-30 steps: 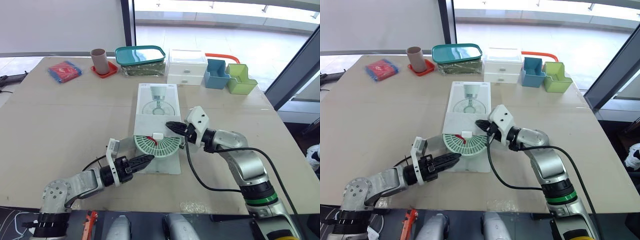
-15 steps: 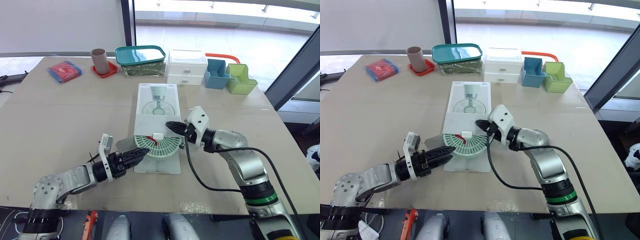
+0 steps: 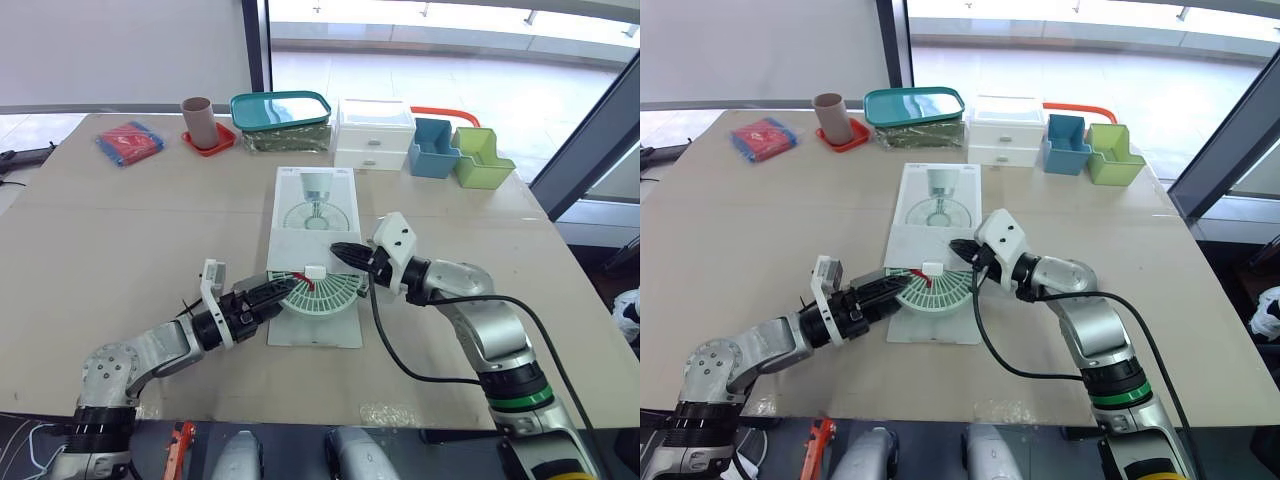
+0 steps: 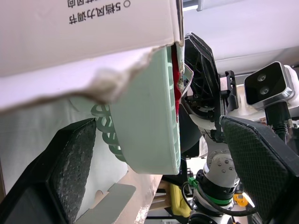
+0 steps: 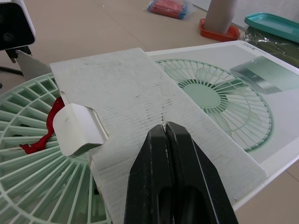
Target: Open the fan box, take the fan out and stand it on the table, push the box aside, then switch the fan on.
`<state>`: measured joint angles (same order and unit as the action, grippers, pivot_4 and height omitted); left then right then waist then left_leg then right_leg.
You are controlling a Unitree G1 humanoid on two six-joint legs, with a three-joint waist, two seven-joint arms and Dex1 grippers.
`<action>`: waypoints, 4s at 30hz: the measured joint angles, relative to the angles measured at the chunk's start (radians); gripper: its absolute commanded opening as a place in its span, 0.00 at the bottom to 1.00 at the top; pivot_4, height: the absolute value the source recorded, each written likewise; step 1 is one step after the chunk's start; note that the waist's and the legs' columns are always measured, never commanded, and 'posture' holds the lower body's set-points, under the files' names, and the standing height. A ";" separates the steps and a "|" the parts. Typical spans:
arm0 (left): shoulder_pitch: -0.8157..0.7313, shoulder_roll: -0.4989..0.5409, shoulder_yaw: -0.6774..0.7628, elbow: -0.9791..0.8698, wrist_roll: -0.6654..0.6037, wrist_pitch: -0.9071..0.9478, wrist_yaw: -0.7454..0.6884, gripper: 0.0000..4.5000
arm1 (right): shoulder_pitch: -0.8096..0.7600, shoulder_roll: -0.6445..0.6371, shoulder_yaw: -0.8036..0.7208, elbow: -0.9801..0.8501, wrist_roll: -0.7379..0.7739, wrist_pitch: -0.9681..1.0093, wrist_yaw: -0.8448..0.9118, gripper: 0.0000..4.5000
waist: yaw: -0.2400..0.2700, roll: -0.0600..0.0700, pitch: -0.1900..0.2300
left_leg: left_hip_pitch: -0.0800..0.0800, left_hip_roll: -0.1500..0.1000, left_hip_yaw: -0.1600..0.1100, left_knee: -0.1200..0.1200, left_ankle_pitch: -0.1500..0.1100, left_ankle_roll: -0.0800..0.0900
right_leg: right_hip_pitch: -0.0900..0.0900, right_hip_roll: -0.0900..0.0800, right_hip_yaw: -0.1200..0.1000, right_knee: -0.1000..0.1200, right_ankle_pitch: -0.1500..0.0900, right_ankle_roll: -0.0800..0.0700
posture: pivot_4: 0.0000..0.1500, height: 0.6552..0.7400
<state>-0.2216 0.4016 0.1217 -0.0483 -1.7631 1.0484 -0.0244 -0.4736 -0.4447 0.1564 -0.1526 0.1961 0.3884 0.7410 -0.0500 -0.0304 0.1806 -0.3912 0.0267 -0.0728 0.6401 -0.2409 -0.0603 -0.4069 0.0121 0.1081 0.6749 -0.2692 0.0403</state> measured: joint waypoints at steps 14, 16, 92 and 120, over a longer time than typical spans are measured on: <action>-0.010 0.000 -0.002 0.037 0.024 0.029 -0.023 0.37 | 0.007 0.000 -0.005 -0.005 -0.004 0.000 -0.002 0.00 | 0.000 0.000 0.000 | 0.000 0.000 0.000 0.000 0.000 0.000 | 0.000 0.000 0.000 0.000 0.000 0.000 | 1.00 1.00; -0.009 0.003 -0.002 0.037 0.018 0.032 -0.022 0.37 | 0.007 0.000 -0.005 -0.006 -0.004 0.000 -0.002 0.00 | 0.000 0.000 0.000 | 0.000 0.000 0.000 0.000 0.000 0.000 | 0.000 0.000 0.000 0.000 0.000 0.000 | 1.00 1.00; 0.403 0.508 0.101 -0.424 0.964 -0.632 -0.968 0.99 | -0.004 0.005 0.005 0.020 -0.004 -0.033 0.043 0.00 | -0.004 0.000 0.000 | 0.001 0.004 0.004 -0.007 0.000 -0.001 | -0.002 0.000 -0.001 -0.005 -0.006 0.000 | 1.00 1.00; 0.185 0.407 -0.017 -0.269 1.209 -0.963 -1.238 0.99 | -0.009 0.003 0.018 0.037 -0.005 -0.057 0.063 0.00 | -0.025 0.000 0.000 | 0.002 0.004 0.003 -0.005 -0.001 0.001 | 0.000 0.001 -0.002 -0.006 -0.001 -0.003 | 1.00 1.00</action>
<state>-0.0370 0.8081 0.1051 -0.3172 -0.5541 0.0857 -1.2628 -0.4828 -0.4420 0.1742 -0.1152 0.1909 0.3310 0.8043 -0.0751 -0.0309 0.1807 -0.3897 0.0310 -0.0693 0.6350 -0.2417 -0.0592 -0.4070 0.0128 0.1065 0.6693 -0.2700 0.0376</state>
